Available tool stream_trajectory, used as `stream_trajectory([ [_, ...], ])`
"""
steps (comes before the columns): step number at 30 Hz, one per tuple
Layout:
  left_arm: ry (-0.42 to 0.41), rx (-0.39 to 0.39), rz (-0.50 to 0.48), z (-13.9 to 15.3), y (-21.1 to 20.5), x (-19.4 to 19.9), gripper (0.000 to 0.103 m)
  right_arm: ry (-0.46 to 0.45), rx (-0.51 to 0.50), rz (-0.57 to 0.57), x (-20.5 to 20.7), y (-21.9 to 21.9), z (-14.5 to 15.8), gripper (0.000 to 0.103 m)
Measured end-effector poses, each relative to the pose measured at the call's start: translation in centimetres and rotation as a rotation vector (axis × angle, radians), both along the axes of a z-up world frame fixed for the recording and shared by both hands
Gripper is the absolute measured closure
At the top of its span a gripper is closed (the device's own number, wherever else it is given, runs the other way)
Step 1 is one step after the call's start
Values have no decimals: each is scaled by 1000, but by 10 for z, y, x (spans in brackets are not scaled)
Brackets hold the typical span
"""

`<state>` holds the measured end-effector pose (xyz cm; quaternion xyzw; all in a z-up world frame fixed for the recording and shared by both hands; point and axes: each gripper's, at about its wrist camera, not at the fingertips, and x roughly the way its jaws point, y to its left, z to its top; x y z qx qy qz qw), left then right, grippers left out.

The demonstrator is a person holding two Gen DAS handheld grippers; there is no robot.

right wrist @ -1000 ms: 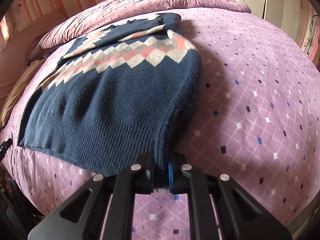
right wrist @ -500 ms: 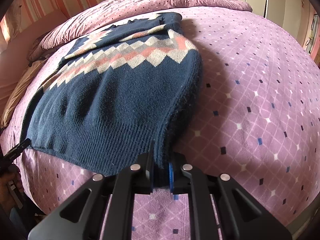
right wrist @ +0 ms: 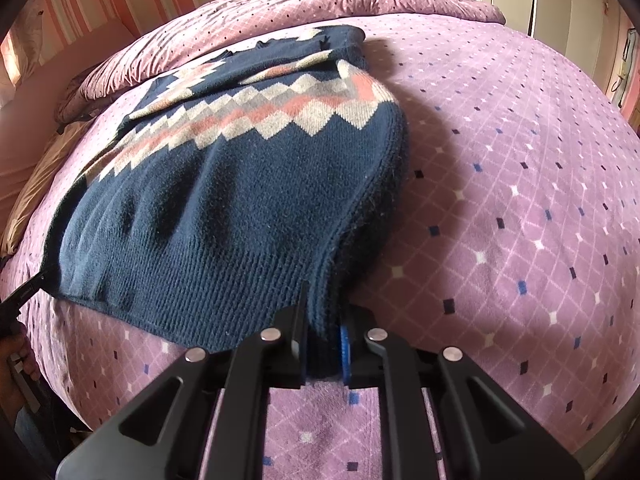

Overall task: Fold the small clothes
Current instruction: 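Close both tools on the sweater hem corners, then lift the hem with both tools and fold it over toward the collar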

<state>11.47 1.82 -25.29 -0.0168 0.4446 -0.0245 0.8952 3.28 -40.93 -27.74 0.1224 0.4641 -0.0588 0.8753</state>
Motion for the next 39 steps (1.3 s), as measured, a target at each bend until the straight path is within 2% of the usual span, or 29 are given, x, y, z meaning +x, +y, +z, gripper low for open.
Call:
stream_trajectory([
  [3, -25, 26, -17, 5, -1, -2, 95, -26, -7, 17, 0, 1, 8, 94],
  [9, -55, 25, -19, 20, 3, 0, 96, -56, -7, 27, 2, -2, 21, 95],
  [18, -154, 72, -76, 68, -3, 18, 95, -126, -10, 41, 11, -7, 56, 95],
  [24, -189, 88, -83, 91, -9, 37, 95, -171, -1, 44, 29, -14, 80, 95],
  [31, -240, 120, -76, 122, -18, 78, 95, -220, -26, 43, 66, -23, 115, 95],
  [36, -256, 103, -46, 145, -24, 116, 95, -242, -6, 26, 107, -38, 143, 95],
  [39, -274, 125, -40, 158, -33, 147, 95, -249, -6, 20, 137, -49, 157, 95],
])
